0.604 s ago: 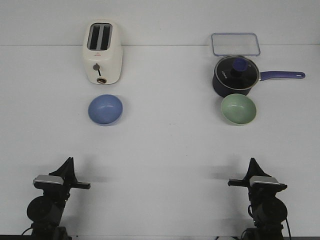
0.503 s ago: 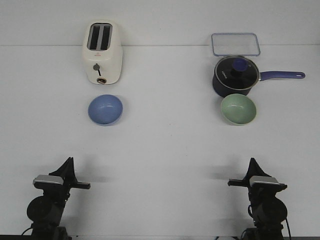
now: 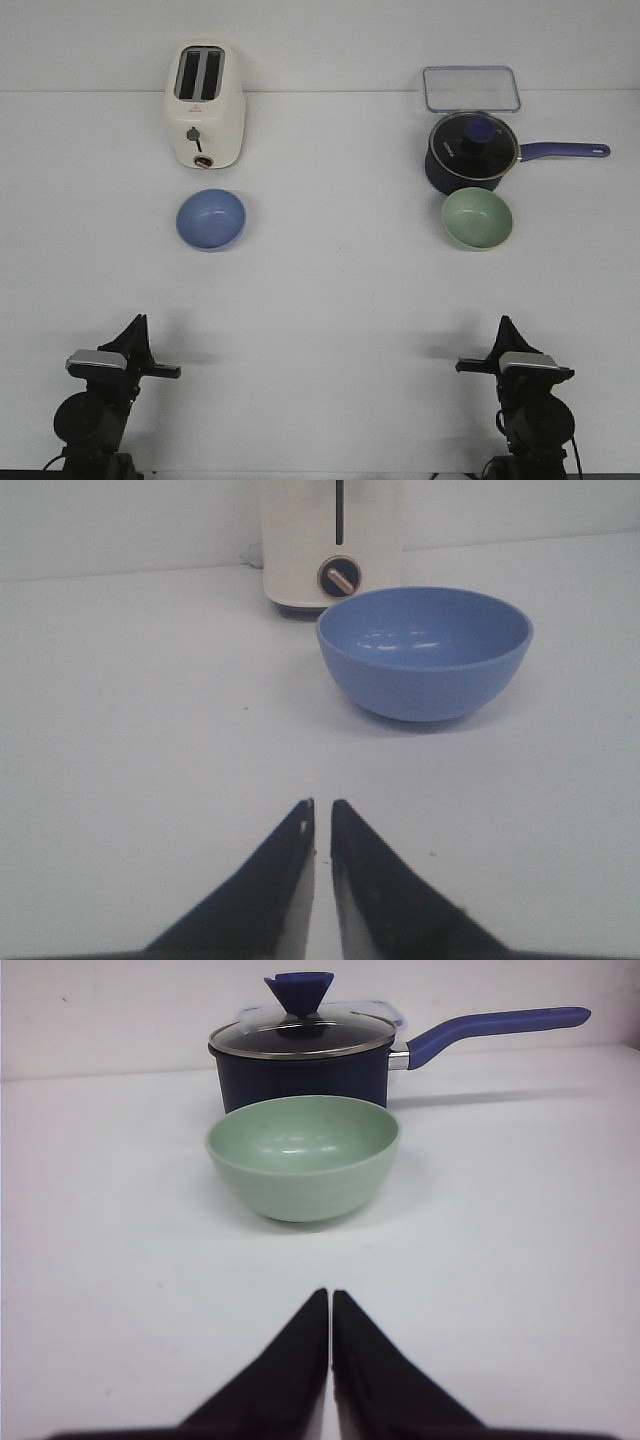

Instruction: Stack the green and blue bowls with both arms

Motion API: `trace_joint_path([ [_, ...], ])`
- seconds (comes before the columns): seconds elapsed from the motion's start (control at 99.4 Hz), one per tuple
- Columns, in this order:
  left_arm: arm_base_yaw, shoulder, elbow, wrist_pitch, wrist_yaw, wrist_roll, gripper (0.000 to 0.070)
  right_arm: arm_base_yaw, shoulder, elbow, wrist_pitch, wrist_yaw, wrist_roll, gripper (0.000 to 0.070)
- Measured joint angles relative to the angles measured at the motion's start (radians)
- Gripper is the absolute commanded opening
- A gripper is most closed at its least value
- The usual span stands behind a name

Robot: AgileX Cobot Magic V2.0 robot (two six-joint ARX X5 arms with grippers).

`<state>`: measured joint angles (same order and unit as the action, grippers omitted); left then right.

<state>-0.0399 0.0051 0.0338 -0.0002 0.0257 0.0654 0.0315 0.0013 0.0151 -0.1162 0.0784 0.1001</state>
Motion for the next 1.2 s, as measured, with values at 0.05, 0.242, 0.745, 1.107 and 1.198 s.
trace_joint_path([
  [0.05, 0.0, 0.0, 0.0, 0.0, 0.0, 0.0, 0.0015, 0.0, 0.0, 0.0, 0.0, 0.0, 0.0, 0.0007],
  [0.242, 0.0, 0.0, 0.0, 0.0, 0.0, 0.0, 0.0015, 0.0, 0.0, 0.0, 0.0, 0.0, 0.0, 0.0007],
  [0.745, 0.0, 0.0, 0.0, 0.0, 0.0, 0.0, 0.0015, 0.0, 0.0, 0.029, -0.03, -0.008, 0.241, 0.0001],
  [1.107, 0.0, 0.0, 0.0, 0.0, 0.0, 0.0, 0.0015, 0.0, 0.396, 0.629, -0.331, 0.079, 0.235, 0.0458],
  [1.198, 0.0, 0.0, 0.0, 0.0, 0.0, 0.0, 0.0015, 0.0, 0.571, 0.734, -0.383, 0.082, 0.212, 0.0474],
])
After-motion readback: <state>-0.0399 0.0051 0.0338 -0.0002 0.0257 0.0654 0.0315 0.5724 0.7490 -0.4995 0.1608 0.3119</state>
